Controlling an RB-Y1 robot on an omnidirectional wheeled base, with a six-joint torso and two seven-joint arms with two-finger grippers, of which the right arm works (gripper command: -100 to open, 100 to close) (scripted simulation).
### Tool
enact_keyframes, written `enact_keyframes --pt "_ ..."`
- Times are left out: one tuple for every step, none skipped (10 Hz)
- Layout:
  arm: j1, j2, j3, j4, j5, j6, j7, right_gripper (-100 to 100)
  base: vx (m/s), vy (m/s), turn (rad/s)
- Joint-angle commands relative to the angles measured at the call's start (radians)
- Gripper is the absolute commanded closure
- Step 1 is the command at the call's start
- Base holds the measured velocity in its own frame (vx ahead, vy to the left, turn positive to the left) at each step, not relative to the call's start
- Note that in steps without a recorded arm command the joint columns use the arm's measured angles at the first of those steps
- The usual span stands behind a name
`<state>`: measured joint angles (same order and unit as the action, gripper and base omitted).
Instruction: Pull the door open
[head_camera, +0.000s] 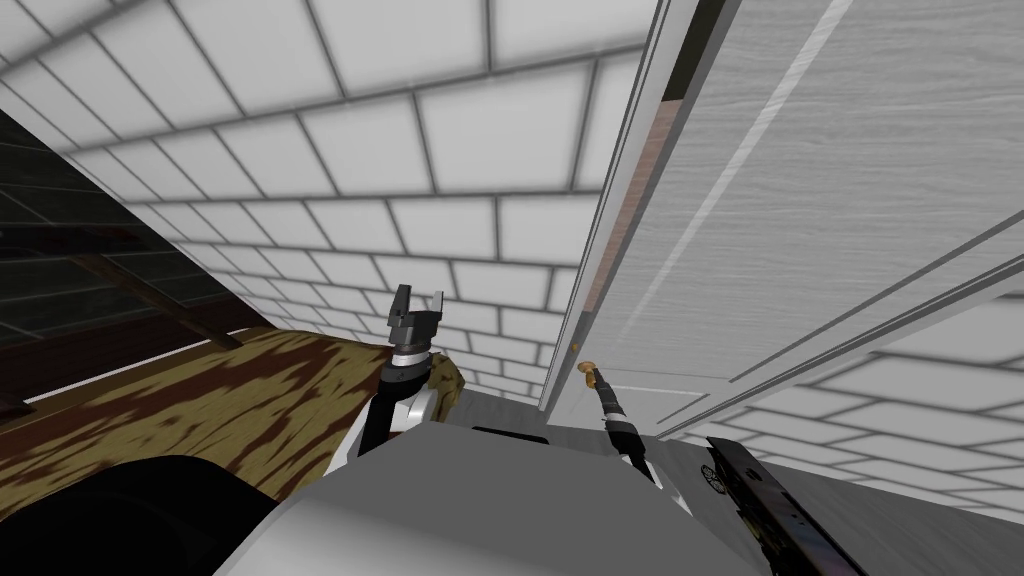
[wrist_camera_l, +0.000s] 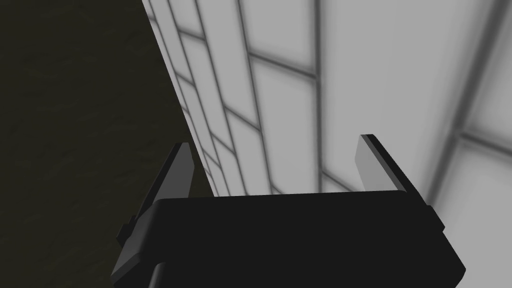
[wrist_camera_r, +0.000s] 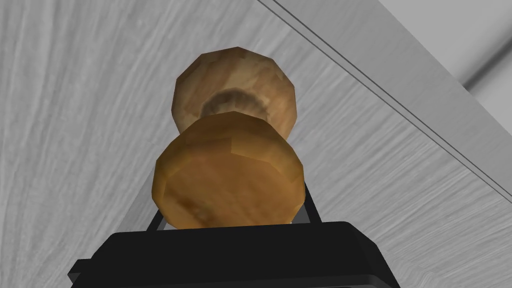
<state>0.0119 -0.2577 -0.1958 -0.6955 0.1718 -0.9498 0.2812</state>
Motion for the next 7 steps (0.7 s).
enact_keyframes --pt "0.005 0.03 0.026 0.009 0.011 -0.005 -0.006 100 -0.006 -0.016 -0.005" --pt "0.005 0.03 0.026 0.009 0.011 -0.005 -0.006 100 0.008 -0.011 0.012" --pt "-0.003 0.0 0.0 0.014 -0.011 -0.007 -0.039 100 -0.03 -0.043 0.071" --pt "-0.002 0.0 0.0 0.013 -0.017 -0.006 -0.061 100 -0.054 -0.057 0.116" --pt "-0.001 0.001 0.0 0.011 -0.025 -0.004 -0.087 100 -0.068 -0.045 0.144" --pt "0.0 0.001 0.0 0.01 -0.033 -0.002 -0.114 100 -0.062 -0.039 0.15" --pt "0.002 0.001 0.0 0.008 -0.042 0.0 -0.142 100 -0.059 -0.037 0.107"
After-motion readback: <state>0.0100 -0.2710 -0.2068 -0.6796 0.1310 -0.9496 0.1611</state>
